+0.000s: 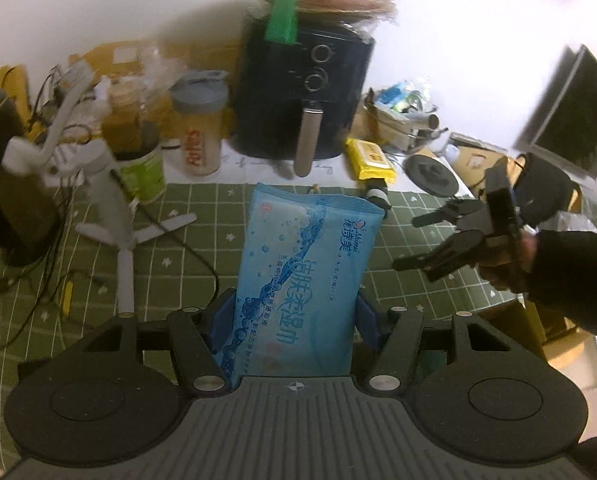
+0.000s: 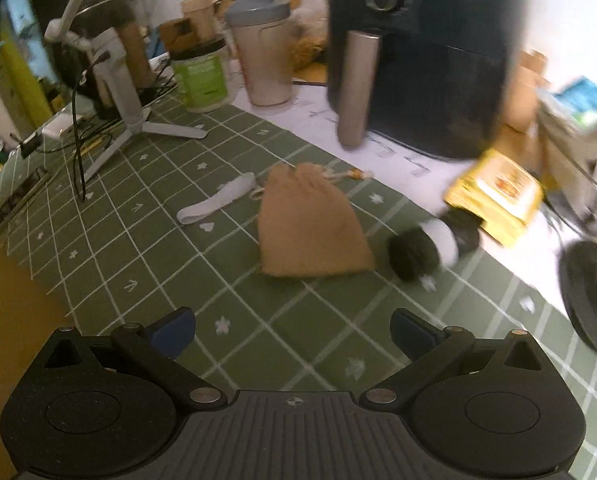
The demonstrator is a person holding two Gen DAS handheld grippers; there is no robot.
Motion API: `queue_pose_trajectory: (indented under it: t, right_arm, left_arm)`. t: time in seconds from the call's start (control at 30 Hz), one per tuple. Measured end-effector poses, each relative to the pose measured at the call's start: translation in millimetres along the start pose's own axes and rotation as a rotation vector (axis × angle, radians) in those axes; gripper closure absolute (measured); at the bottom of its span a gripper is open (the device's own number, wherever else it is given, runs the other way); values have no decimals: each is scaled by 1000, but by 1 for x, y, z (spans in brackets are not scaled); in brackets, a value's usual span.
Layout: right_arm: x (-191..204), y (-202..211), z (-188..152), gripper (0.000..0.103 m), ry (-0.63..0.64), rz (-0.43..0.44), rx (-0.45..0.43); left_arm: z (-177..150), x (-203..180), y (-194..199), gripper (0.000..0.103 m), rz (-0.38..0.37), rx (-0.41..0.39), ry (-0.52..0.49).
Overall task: Organize soft objects
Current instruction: 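Lift the blue wipes with the left gripper while the right gripper approaches the tan pouch, then grasp the tan drawstring pouch with the right gripper and lift it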
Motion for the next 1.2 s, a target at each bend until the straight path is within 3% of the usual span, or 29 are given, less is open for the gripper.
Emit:
queue_pose_trajectory:
  t: [0.17, 0.37, 0.57, 0.63, 0.8, 1.2]
  right_arm:
    - [8, -29, 14, 4, 72, 3, -7]
    - [20, -56, 24, 21, 162, -1, 2]
    - [25, -75, 29, 49, 207, -24, 19]
    - [27, -82, 27, 72, 234, -38, 46]
    - [24, -86, 25, 93, 195, -46, 71]
    - [12, -60, 21, 99, 39, 33, 107]
  left_arm:
    - [-11, 5, 9, 43, 31, -12, 57]
    - [-27, 10, 14, 43, 52, -1, 106]
    - [-40, 11, 20, 43, 60, 9, 138]
    - [-42, 10, 21, 43, 59, 12, 140]
    - [-45, 5, 21, 43, 44, 21, 130]
    - [-40, -4, 19, 43, -7, 19, 78]
Point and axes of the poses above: each gripper's, at about its wrist camera, not at the fingertips, and y roughly against the way its jaws point, x to its left, z to its top, the point moved 5 cm from there along -y, roughly the way its jaws point, and after that the axes turned 4 degrees about -z, right-handed, at the moved point
